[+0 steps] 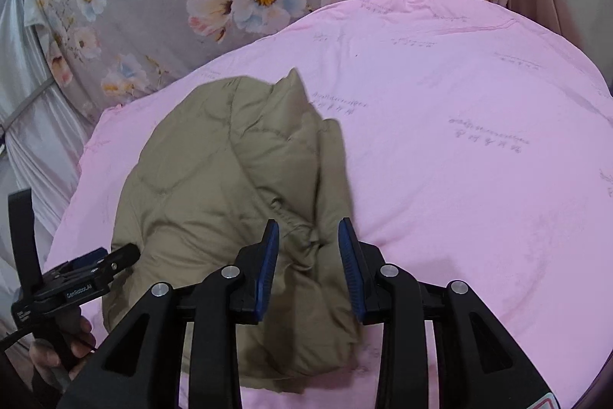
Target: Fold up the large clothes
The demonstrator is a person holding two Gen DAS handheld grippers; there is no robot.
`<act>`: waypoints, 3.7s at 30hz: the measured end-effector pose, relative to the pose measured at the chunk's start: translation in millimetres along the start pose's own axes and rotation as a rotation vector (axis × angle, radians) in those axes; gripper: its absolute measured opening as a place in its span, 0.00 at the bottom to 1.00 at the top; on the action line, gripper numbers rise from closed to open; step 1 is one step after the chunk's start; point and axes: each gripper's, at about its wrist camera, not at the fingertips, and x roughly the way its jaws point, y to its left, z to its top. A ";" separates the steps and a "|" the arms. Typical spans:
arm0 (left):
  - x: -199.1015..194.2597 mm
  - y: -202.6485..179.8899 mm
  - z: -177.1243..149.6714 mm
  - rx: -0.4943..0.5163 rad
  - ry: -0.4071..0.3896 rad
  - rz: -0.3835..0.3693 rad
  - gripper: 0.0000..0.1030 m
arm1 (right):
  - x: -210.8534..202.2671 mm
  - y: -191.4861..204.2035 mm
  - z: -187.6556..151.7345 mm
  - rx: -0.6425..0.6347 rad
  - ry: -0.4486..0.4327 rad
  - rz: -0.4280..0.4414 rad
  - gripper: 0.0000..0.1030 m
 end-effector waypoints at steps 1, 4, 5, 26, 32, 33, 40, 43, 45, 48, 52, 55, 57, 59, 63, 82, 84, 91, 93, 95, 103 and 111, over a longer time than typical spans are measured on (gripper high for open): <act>-2.1 3.9 2.8 -0.010 0.010 -0.016 0.95 | 0.0 -13.0 6.5 0.028 0.019 0.015 0.41; -1.0 15.6 11.5 -0.048 0.056 -0.079 0.95 | 18.5 -40.3 19.1 0.085 0.107 0.059 0.47; 1.7 19.0 14.8 -0.067 0.076 -0.109 0.95 | 28.4 -48.3 22.2 0.105 0.140 0.077 0.49; 38.6 15.2 25.3 -0.143 0.148 -0.299 0.96 | 106.7 -0.3 -11.1 0.236 0.297 0.400 0.53; 19.7 4.6 35.2 -0.052 0.054 -0.263 0.75 | 88.4 26.8 -2.6 0.131 0.200 0.371 0.17; 12.8 3.1 39.6 -0.026 0.028 -0.245 0.65 | 83.3 33.2 2.1 0.109 0.179 0.352 0.15; -19.4 5.6 72.0 0.059 -0.104 -0.211 0.44 | 63.0 79.4 35.5 -0.001 0.017 0.277 0.13; -23.5 12.3 89.1 0.077 -0.145 -0.177 0.42 | 67.6 99.1 49.6 -0.035 -0.031 0.267 0.13; -24.0 23.6 103.4 0.072 -0.166 -0.160 0.39 | 73.0 115.2 60.3 -0.060 -0.064 0.276 0.13; -26.3 40.8 122.8 0.067 -0.206 -0.130 0.36 | 83.2 143.1 79.1 -0.106 -0.106 0.295 0.13; -26.5 66.7 148.5 0.077 -0.264 -0.069 0.35 | 105.0 185.2 105.1 -0.169 -0.150 0.313 0.12; -13.3 89.7 165.6 0.075 -0.281 -0.026 0.35 | 128.4 210.2 118.0 -0.199 -0.154 0.321 0.12; 1.2 104.9 173.7 0.067 -0.274 -0.008 0.35 | 150.6 226.1 125.0 -0.218 -0.143 0.318 0.12; 16.0 118.6 178.5 0.054 -0.263 0.005 0.35 | 171.1 238.0 128.9 -0.232 -0.129 0.313 0.12; 51.3 142.0 184.7 0.040 -0.235 0.043 0.34 | 210.2 252.8 130.1 -0.242 -0.099 0.292 0.13; 32.8 166.8 168.9 -0.136 -0.094 0.273 0.76 | 135.8 247.8 105.8 -0.233 -0.167 0.039 0.34; 23.3 153.4 173.8 -0.122 -0.125 0.313 0.77 | 130.0 277.4 109.4 -0.311 -0.207 0.026 0.25; 43.4 130.7 176.0 -0.111 -0.110 0.397 0.85 | 180.6 312.4 104.8 -0.367 -0.120 -0.009 0.11; 58.7 131.1 170.6 -0.119 -0.069 0.399 0.85 | 196.8 304.4 97.5 -0.349 -0.081 -0.025 0.11; 72.5 134.9 161.3 -0.143 -0.048 0.386 0.87 | 207.5 295.1 90.8 -0.335 -0.058 -0.039 0.11; 90.8 141.0 145.0 -0.196 -0.086 0.355 0.91 | 229.7 281.3 72.4 -0.336 -0.057 -0.081 0.08; 101.6 140.1 138.7 -0.192 -0.117 0.355 0.92 | 239.4 289.1 55.8 -0.396 -0.114 -0.161 0.10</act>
